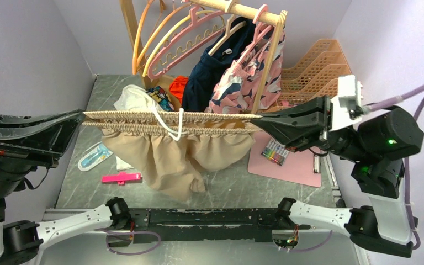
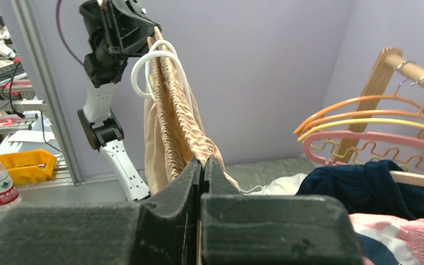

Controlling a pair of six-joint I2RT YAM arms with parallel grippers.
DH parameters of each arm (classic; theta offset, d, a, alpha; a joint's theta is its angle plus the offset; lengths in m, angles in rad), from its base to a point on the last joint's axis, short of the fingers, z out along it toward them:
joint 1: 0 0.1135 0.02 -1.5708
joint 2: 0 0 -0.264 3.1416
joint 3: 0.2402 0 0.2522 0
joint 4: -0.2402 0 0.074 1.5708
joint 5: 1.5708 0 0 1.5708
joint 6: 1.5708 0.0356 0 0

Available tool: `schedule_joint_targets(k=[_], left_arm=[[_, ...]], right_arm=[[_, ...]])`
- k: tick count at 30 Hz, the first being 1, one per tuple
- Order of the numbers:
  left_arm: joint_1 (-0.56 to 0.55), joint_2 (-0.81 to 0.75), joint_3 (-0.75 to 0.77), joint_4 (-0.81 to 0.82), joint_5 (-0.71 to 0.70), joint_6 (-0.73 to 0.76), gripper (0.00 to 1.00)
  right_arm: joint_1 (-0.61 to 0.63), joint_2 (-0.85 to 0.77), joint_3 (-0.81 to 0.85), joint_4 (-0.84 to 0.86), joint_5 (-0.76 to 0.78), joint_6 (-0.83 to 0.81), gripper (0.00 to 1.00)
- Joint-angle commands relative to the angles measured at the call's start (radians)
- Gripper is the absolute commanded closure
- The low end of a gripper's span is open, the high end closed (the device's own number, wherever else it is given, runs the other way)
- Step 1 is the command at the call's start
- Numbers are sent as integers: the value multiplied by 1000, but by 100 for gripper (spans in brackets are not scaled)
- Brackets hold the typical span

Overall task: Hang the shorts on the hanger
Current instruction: Adjust the shorts at the center of the board.

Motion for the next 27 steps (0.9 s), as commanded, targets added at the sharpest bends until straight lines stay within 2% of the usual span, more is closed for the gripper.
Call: schedule_joint_targets(k=[1, 6, 10, 14, 18, 21, 23, 27], left_arm=[[5, 21, 42, 30, 56, 14, 93], [5, -12, -91, 72, -122, 71, 93], [5, -2, -207, 68, -293, 115, 93], [5, 39, -407, 103, -492, 136, 93], [5, 123, -552, 169, -663, 117, 93], [12, 164, -616, 242, -721, 109, 93], [36, 189, -617, 287, -686, 124, 93], [120, 263, -478, 313, -628, 176, 93]], right_arm=[[-6, -52, -43, 69, 2, -41, 100], [-6, -74, -240, 142, 253, -43, 100], [-6, -66, -474, 235, 482, 20, 100], [-6, -54, -718, 315, 658, 122, 100], [-8, -60, -878, 369, 820, 172, 100], [-8, -57, -909, 388, 904, 175, 100], [-10, -58, -891, 409, 925, 147, 100], [-9, -44, -796, 448, 929, 53, 100]])
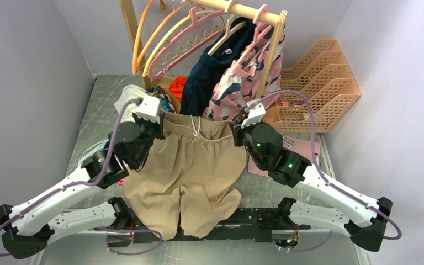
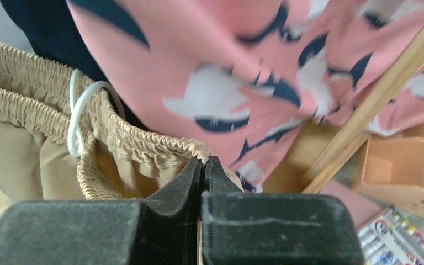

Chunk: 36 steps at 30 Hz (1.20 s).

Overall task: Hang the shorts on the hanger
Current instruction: Adjust the shorts at the center of the board.

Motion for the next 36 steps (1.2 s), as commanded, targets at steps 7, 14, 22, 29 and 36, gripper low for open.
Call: schedule_joint_targets(k=[7, 14, 22, 29, 36], left_arm=[[98, -4, 48, 193, 29, -3, 93], [110, -138, -328, 223, 33, -281, 93], [112, -121, -457, 178, 29, -500, 93], [112, -1, -421, 91, 44, -589, 84], [111, -39, -353, -71, 99, -612, 33]], right_arm=[[-5, -54, -27, 154, 40, 15, 100], [-4, -114, -282, 188, -25, 243, 100], [-6, -91, -442, 229, -65, 366, 100], [-4, -50, -437, 193, -102, 381, 87], [-5, -169, -364, 73, -184, 307, 43]])
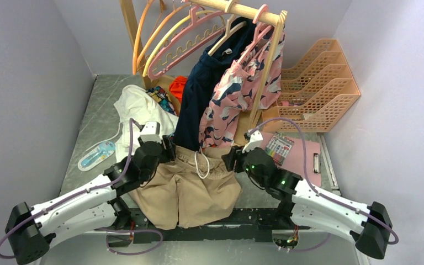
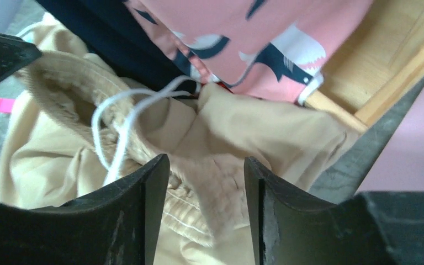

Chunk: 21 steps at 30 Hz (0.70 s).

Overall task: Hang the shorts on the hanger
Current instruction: Adjust the shorts at the center of the board, then adjust the hanger on the clothesline.

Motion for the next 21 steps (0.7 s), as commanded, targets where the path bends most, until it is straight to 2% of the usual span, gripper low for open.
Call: schedule_joint_targets(k=[1, 2, 3, 5, 10, 12, 14, 17, 19, 21], left_arm=[[7, -64, 77, -125, 47, -45, 29], [6, -80, 92, -153, 52, -48, 25], [7, -97, 113, -191, 56, -50, 9], [6, -126, 171, -271, 57, -55, 0], [7, -185, 328, -404, -53, 25, 0], [7, -198, 382, -343, -119, 145, 0], [6, -190, 431, -206, -156, 340, 1], [22, -81, 504, -38, -207, 599, 1], [96, 19, 627, -71, -104, 622, 1], [217, 105, 760, -138, 64, 559, 1]], right_arm=[[-4, -71, 88, -84, -82, -53, 40], [-4, -84, 107, -108, -107, -67, 36], [-3, -93, 129, -134, -137, -81, 33], [-3, -108, 184, -202, -196, -122, 28], [-3, -126, 342, -281, -287, -222, 26], [-4, -123, 372, -260, -276, -245, 26], [-4, -116, 365, -223, -257, -258, 27], [-3, -80, 351, -178, -269, -257, 28], [-4, -49, 346, -162, -298, -250, 29], [-4, -35, 339, -154, -315, -249, 30]])
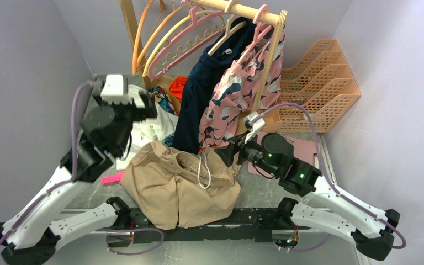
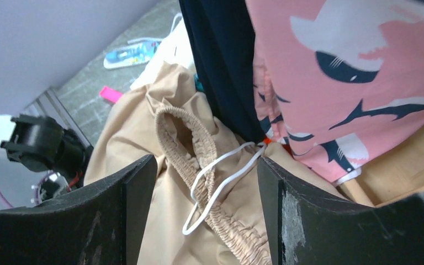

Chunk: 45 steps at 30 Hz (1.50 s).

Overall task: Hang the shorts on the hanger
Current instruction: Adjust the hanger on the clothesline.

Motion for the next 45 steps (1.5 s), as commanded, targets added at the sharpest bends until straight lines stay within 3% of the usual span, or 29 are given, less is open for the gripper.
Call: schedule_joint_targets(k=[1, 5, 12, 27, 45], left_arm=[[212, 182, 231, 10, 251, 98, 1], [316, 281, 412, -52, 482, 11, 4], [380, 364, 571, -180, 649, -82, 4], [612, 337, 304, -82, 1002, -200, 16], [645, 345, 136, 268, 1253, -325, 21]], right_arm=[[-3, 35, -26, 34, -47, -19, 30], [-2, 24, -46, 45, -40, -17, 30], [-4, 6, -64, 59, -65, -12, 30], [-4, 4, -119, 120, -74, -8, 30], [-4, -21, -131, 117, -38, -21, 30]])
